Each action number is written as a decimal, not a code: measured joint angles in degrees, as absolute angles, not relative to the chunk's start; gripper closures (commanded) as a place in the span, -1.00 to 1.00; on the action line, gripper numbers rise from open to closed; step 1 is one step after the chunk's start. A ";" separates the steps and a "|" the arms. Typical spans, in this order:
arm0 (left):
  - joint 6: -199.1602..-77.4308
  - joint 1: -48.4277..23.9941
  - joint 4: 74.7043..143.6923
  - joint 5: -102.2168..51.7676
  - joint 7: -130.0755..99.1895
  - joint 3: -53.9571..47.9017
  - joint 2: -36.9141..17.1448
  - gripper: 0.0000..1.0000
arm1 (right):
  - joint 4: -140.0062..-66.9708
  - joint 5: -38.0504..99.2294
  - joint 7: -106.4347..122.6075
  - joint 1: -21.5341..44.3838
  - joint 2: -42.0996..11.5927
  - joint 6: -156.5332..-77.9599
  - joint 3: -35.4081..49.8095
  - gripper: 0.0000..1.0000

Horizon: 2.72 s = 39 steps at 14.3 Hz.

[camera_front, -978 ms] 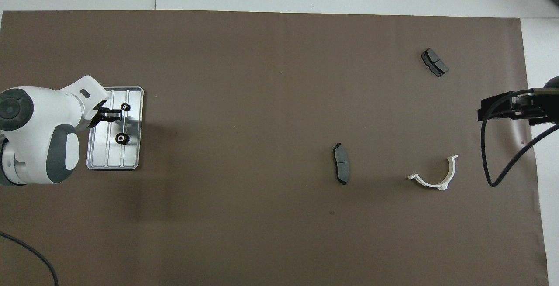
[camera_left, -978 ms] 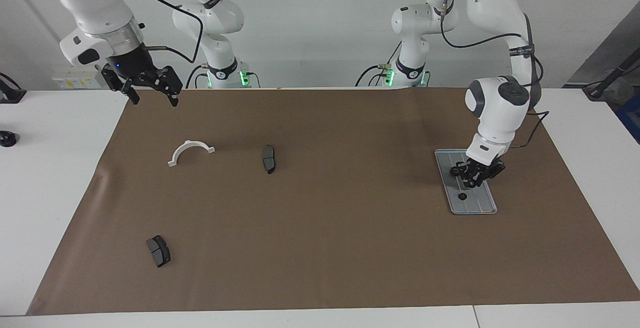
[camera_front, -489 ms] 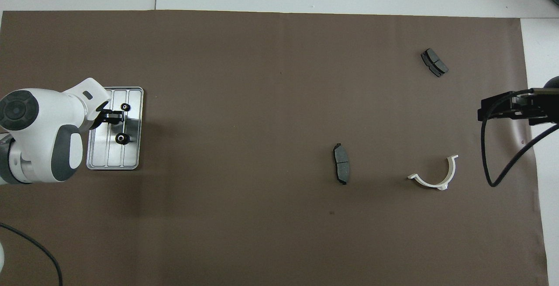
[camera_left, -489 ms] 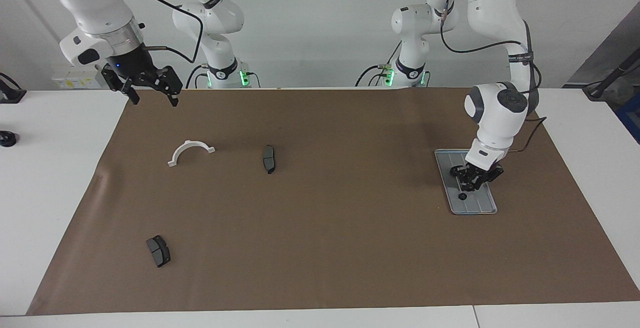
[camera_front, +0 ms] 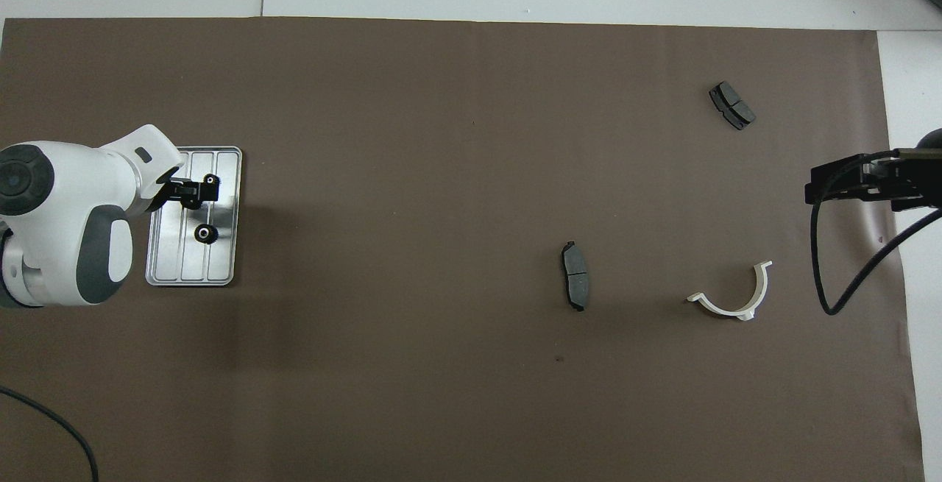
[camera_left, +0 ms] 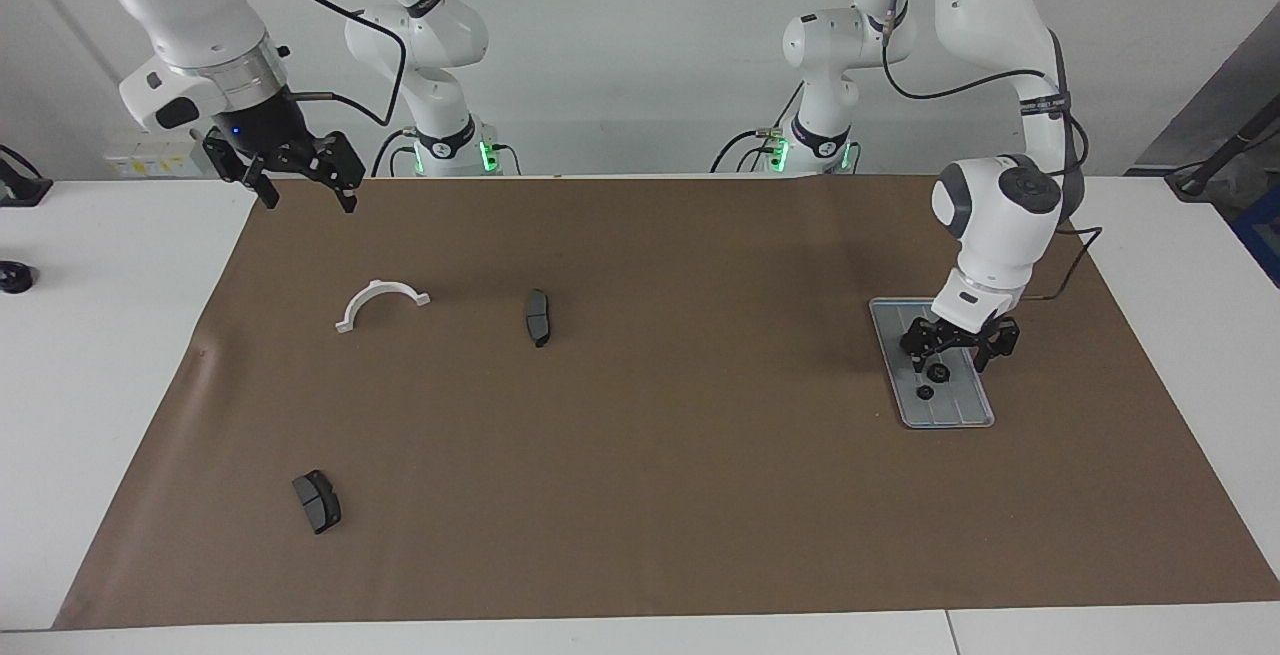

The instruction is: Pick bearing gear from pile to tray

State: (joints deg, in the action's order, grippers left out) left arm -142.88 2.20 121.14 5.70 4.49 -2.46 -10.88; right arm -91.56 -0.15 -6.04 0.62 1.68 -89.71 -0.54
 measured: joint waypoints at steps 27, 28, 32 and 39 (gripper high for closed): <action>-89.47 -0.46 92.47 1.09 5.86 -3.14 1.40 -1.00 | -91.56 -0.15 -6.04 0.56 1.72 -89.71 -0.73 -1.00; -89.60 -0.46 92.48 1.09 5.86 -3.12 1.40 -1.00 | -91.56 -0.15 -6.04 0.56 1.72 -89.71 -0.73 -1.00; -91.30 -0.46 92.75 1.09 5.49 -3.12 1.40 -1.00 | -91.56 -0.15 -6.04 0.52 1.72 -89.71 -0.74 -1.00; -91.32 -0.46 93.36 1.09 3.33 -3.11 1.47 -1.00 | -91.56 -0.15 -6.04 0.70 1.72 -89.71 -0.55 -1.00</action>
